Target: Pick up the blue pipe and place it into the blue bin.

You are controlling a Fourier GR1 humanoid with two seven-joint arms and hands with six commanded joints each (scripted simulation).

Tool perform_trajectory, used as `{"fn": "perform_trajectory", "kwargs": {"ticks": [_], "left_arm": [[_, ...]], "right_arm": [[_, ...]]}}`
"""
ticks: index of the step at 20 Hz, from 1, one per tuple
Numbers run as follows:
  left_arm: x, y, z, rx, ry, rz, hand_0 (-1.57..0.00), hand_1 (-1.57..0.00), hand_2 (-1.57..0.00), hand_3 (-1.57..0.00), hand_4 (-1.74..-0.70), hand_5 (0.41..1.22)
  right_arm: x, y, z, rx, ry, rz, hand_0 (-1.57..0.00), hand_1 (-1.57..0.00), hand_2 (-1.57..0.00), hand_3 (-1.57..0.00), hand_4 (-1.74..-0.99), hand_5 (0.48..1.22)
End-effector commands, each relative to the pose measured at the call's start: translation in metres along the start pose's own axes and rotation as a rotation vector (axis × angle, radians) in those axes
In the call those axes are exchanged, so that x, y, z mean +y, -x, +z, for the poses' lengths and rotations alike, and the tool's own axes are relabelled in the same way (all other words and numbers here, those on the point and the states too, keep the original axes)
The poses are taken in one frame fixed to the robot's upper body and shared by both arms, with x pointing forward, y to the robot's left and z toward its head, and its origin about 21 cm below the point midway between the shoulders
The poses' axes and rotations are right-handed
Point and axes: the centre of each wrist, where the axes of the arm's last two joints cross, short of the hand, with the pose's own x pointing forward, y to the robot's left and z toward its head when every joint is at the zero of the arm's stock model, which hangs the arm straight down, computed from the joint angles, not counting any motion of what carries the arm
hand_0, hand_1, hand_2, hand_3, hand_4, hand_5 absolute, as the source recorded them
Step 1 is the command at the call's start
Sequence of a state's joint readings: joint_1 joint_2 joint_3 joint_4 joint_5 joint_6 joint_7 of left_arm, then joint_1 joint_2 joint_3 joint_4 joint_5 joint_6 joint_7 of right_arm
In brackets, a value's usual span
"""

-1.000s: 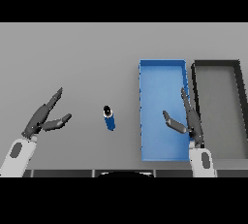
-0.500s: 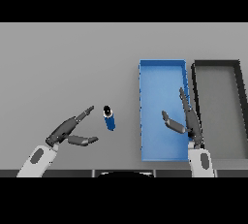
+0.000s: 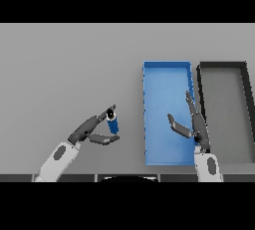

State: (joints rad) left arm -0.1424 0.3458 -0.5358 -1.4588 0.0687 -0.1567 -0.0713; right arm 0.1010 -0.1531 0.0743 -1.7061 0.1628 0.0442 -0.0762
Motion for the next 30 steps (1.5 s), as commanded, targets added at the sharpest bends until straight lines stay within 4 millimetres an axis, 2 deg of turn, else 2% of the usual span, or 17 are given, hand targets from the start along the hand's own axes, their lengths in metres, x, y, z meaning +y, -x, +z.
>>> {"fn": "perform_trajectory", "kwargs": {"ticks": [1,5,9,11,12,13,15,16,17,18,19,23,28,30], "left_arm": [[-0.005,0.006,-0.003,0.003,0.003,-0.002,0.00,0.00,0.00,0.00,-1.12,0.456],[-0.011,0.007,-0.019,0.037,0.001,-0.054,0.00,0.00,0.00,0.00,-1.05,0.418],[-0.021,0.010,-0.029,-0.013,0.012,0.007,0.00,0.00,0.00,0.00,-1.11,0.463],[-0.026,0.008,-0.037,-0.041,0.000,0.073,0.00,-0.04,-0.15,-0.12,-1.19,0.550],[-0.028,0.009,-0.038,-0.049,-0.003,0.102,-0.01,-0.16,-0.31,-0.28,-1.24,0.613],[-0.028,0.009,-0.039,-0.062,-0.011,0.135,-0.12,-0.32,-0.49,-0.53,-1.28,0.735],[-0.029,0.010,-0.039,-0.075,-0.018,0.155,-0.60,-0.75,-0.87,-0.91,-1.44,0.910],[-0.027,0.011,-0.038,-0.065,-0.016,0.157,-0.80,-0.92,-1.01,-1.03,-1.50,0.972],[-0.037,0.010,-0.040,-0.092,0.000,0.161,-0.95,-1.05,-1.12,-1.12,-1.54,1.022],[-0.038,0.011,-0.037,-0.102,-0.004,0.156,-1.07,-1.15,-1.21,-1.19,-1.58,1.062],[-0.041,0.008,-0.039,-0.105,-0.008,0.138,-1.17,-1.24,-1.28,-1.27,-1.55,1.094],[-0.048,0.000,-0.041,-0.159,-0.024,0.121,-1.41,-1.43,-1.45,-1.45,-1.49,1.169],[-0.043,-0.031,-0.053,-0.284,-0.037,0.120,-1.52,-1.53,-1.53,-1.53,-1.47,1.204],[-0.041,-0.043,-0.050,-0.322,-0.031,0.122,-1.54,-1.54,-1.55,-1.55,-1.47,1.210]], "right_arm": [[0.000,0.001,0.003,-0.001,0.000,-0.001,0.00,0.00,0.00,0.00,-1.211,0.634],[0.001,0.002,0.003,-0.018,0.005,0.001,0.00,0.00,0.00,0.00,-1.221,0.645],[-0.003,0.005,0.002,0.001,0.011,0.017,0.00,0.00,0.00,0.00,-1.207,0.650],[-0.005,0.006,0.006,-0.013,0.012,0.018,0.00,0.00,0.00,0.00,-1.213,0.655],[-0.002,0.004,0.004,-0.015,0.004,0.008,0.00,0.00,0.00,0.00,-1.217,0.655],[-0.003,0.003,0.003,-0.018,0.009,0.009,0.00,0.00,0.00,0.00,-1.220,0.656],[-0.006,0.002,0.004,-0.020,0.017,0.010,0.00,0.00,0.00,0.00,-1.219,0.657],[-0.007,0.003,0.003,-0.013,0.007,0.003,0.00,0.00,0.00,0.00,-1.224,0.658],[-0.004,0.005,0.002,-0.006,0.004,-0.005,0.00,0.00,0.00,0.00,-1.227,0.660],[-0.003,0.002,0.003,-0.016,0.007,-0.009,0.00,0.00,0.00,0.00,-1.233,0.660],[-0.005,0.004,0.002,-0.003,0.010,-0.004,0.00,0.00,0.00,0.00,-1.228,0.656],[-0.003,0.003,-0.002,-0.009,0.001,-0.019,0.00,0.00,0.00,0.00,-1.220,0.635],[-0.003,0.004,-0.004,-0.003,0.001,-0.012,0.00,0.00,0.00,0.00,-1.226,0.636],[-0.006,0.004,-0.001,-0.002,0.003,0.005,0.00,0.00,0.00,0.00,-1.213,0.639]]}}
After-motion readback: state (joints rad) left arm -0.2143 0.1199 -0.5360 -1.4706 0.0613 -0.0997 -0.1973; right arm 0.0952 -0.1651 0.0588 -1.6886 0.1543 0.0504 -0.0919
